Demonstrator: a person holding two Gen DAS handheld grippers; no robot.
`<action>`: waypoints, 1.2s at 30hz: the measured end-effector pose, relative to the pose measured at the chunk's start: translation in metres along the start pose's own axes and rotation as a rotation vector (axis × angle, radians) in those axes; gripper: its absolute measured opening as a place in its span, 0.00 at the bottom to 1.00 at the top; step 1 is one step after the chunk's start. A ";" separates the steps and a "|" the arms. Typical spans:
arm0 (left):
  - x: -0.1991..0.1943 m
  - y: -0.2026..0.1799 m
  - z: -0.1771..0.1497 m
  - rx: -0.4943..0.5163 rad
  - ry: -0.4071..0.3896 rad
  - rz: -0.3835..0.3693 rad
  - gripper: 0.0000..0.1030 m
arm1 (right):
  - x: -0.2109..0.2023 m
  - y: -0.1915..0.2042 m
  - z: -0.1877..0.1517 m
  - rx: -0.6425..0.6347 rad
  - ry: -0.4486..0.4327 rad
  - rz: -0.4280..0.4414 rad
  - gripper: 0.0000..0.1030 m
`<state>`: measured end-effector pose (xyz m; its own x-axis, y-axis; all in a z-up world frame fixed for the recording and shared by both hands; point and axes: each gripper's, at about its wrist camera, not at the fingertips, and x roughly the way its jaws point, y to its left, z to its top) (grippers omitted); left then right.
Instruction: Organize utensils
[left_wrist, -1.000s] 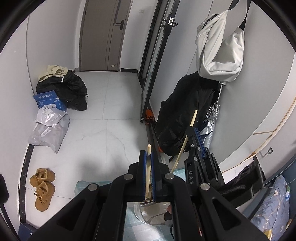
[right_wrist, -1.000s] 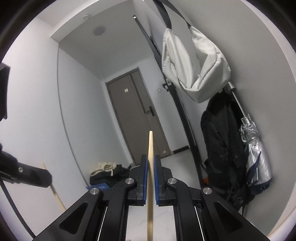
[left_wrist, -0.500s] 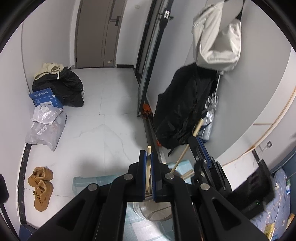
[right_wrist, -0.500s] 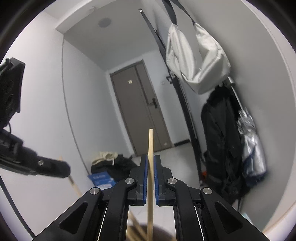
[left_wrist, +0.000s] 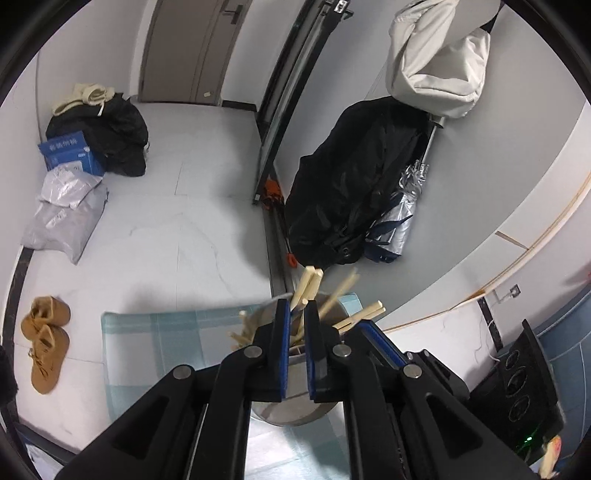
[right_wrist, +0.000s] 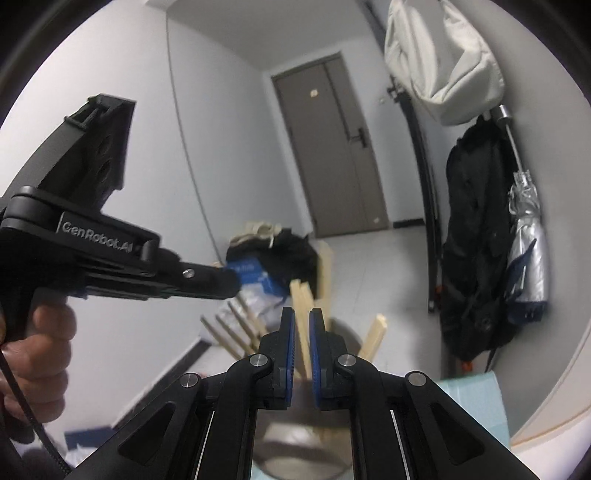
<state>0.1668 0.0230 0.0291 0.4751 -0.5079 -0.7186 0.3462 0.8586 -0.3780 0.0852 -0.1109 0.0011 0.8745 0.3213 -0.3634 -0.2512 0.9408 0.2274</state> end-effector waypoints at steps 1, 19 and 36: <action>0.000 0.000 -0.003 -0.012 0.001 0.004 0.11 | -0.002 -0.001 0.000 0.007 0.008 -0.004 0.08; -0.105 -0.038 -0.087 0.033 -0.411 0.364 0.90 | -0.126 0.004 -0.007 -0.070 -0.102 -0.144 0.89; -0.083 -0.035 -0.141 0.052 -0.467 0.435 0.99 | -0.160 0.015 -0.038 -0.101 -0.185 -0.156 1.00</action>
<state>0.0008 0.0446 0.0198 0.8794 -0.1006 -0.4653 0.0758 0.9945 -0.0718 -0.0748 -0.1445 0.0283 0.9645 0.1553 -0.2137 -0.1395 0.9864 0.0873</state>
